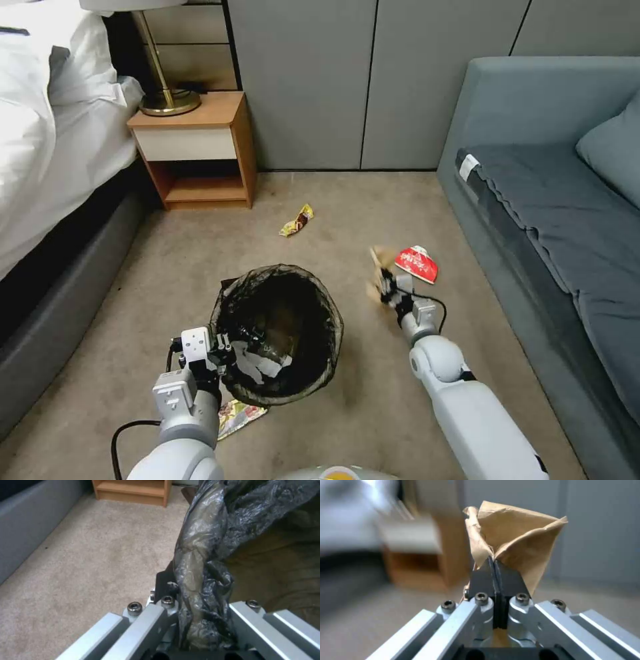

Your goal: Pick up the trash bin, then pick up the garbage from the floor and place it into the trash bin.

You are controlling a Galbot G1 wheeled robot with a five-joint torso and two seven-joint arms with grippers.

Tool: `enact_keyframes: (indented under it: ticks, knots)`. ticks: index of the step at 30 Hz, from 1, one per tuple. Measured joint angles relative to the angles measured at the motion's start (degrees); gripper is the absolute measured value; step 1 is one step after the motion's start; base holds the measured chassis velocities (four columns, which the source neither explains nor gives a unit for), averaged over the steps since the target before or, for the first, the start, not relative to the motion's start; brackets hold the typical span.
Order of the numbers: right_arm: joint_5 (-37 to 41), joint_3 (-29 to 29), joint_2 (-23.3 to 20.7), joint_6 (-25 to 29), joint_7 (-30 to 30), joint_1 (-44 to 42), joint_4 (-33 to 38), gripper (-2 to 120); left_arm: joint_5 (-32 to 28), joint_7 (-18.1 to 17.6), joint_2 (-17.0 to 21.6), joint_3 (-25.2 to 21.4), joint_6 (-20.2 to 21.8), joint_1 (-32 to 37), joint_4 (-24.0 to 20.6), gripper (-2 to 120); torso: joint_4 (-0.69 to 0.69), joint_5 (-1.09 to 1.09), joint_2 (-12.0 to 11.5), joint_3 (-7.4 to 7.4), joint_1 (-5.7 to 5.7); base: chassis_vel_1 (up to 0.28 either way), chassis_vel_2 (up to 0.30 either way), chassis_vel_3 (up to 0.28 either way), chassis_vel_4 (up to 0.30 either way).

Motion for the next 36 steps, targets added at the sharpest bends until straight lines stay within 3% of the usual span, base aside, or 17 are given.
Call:
enact_keyframes:
  ticks: [7,11,20,36]
  knots:
    - [5.5,-3.0,-3.5,2.8,-11.1,-8.9,24.1,0,0.1,0.1,0.0,0.6,0.0,-0.2,0.3,1,-0.02,0.01,0.0,0.00,0.00,0.000,0.000,0.000,0.000]
    - [6.7,-6.6,-6.5,1.3,-11.5,-12.5,29.6,0,0.0,0.1,0.2,0.6,0.0,-0.1,0.3,1,-0.01,0.01,0.0,0.00,-0.01,0.000,0.000,0.000,0.000]
    - [3.8,-10.9,-13.5,1.2,-11.2,-16.6,29.5,0,-0.2,0.1,0.4,0.4,0.1,-0.3,0.1,1,-0.01,0.02,0.0,0.00,-0.01,0.000,0.000,0.000,0.000]
    - [-0.1,-13.3,-14.5,1.8,-10.5,-17.3,22.3,0,-0.7,0.1,0.7,0.6,0.4,-0.5,-0.4,1,0.00,0.01,0.0,0.00,-0.01,0.000,0.000,0.000,0.000]
